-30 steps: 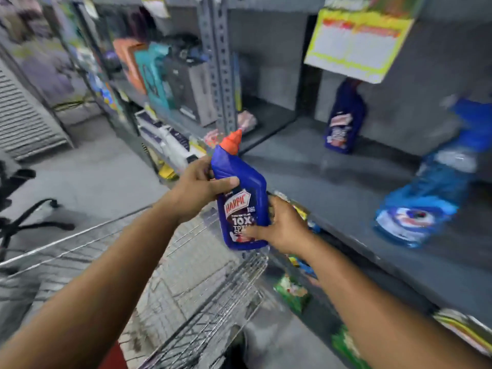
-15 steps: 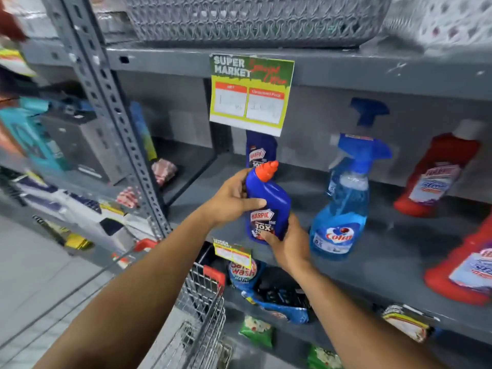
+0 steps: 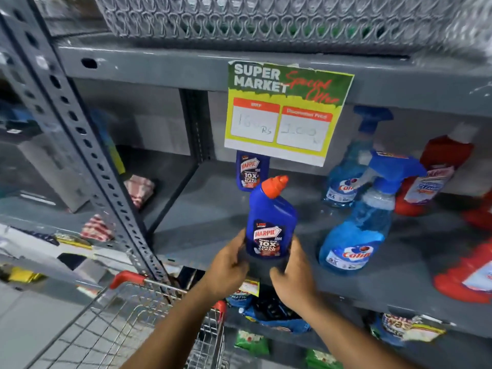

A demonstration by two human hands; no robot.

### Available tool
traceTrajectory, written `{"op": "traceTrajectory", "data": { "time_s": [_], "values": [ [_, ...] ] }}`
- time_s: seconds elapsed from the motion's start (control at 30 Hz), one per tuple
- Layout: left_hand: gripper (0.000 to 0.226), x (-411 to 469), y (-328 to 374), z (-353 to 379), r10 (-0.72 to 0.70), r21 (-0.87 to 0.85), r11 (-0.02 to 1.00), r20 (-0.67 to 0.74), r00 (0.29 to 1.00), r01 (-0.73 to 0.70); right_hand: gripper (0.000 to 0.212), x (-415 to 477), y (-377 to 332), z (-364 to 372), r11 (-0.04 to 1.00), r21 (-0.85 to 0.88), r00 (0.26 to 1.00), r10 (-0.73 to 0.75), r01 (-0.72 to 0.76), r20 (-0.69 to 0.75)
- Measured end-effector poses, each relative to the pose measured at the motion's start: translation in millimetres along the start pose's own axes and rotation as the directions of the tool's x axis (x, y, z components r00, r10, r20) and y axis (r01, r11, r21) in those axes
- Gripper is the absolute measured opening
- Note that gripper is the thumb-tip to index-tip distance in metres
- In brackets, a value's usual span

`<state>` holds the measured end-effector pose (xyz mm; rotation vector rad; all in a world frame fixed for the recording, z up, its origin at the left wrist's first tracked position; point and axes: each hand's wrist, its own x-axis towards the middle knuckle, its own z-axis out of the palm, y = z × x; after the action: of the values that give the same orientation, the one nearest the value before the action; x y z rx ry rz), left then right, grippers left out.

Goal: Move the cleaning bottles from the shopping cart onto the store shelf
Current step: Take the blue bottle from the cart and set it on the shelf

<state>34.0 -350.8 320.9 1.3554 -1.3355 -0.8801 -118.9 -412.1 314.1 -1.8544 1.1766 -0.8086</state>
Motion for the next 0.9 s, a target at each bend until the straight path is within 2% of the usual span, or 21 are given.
{"op": "traceTrajectory", "data": {
  "time_s": [0.07, 0.13, 0.37, 0.67, 0.77, 0.83, 0.9],
  "values": [
    [0.087, -5.2, -12.1, -14.4, -0.039, 0.131, 0.99, -0.043, 0.998, 0.044, 0.065, 1.5, -9.3, 6.9, 0.999, -0.032, 0.999, 0.013, -0.011, 0.046],
    [0.085, -8.8, -17.8, -29.0, -0.066, 0.189, 0.979, -0.076, 0.995, 0.079, 0.071, 1.2, -16.1, 16.5, 0.996, -0.079, 0.993, 0.046, -0.038, 0.111],
    [0.087, -11.8, -13.4, -37.6, -0.056, 0.139, 0.988, -0.105, 0.993, 0.07, 0.079, -4.5, -24.0, 30.4, 0.99, -0.141, 0.99, 0.006, 0.014, 0.138],
    [0.085, -15.0, -7.9, -32.4, -0.059, 0.094, 0.993, -0.116, 0.992, 0.07, 0.066, 2.2, -31.8, 15.7, 0.993, -0.117, 0.97, 0.019, 0.01, 0.242],
    [0.083, -15.5, -3.4, -29.9, -0.095, 0.126, 0.985, -0.153, 0.984, 0.114, 0.071, 0.7, -32.8, 8.2, 0.993, -0.114, 0.957, 0.028, 0.005, 0.287],
    [0.077, -22.3, 1.0, -19.2, -0.131, 0.16, 0.97, -0.302, 0.944, 0.185, 0.078, -6.5, -27.8, 2.2, 0.99, -0.143, 0.961, 0.036, 0.003, 0.273],
    [0.072, -38.8, 4.1, 1.7, -0.074, 0.243, 0.94, -0.542, 0.837, 0.24, 0.073, -21.2, -14.9, -13.0, 0.998, -0.062, 0.97, 0.012, 0.004, 0.243]
  ]
}}
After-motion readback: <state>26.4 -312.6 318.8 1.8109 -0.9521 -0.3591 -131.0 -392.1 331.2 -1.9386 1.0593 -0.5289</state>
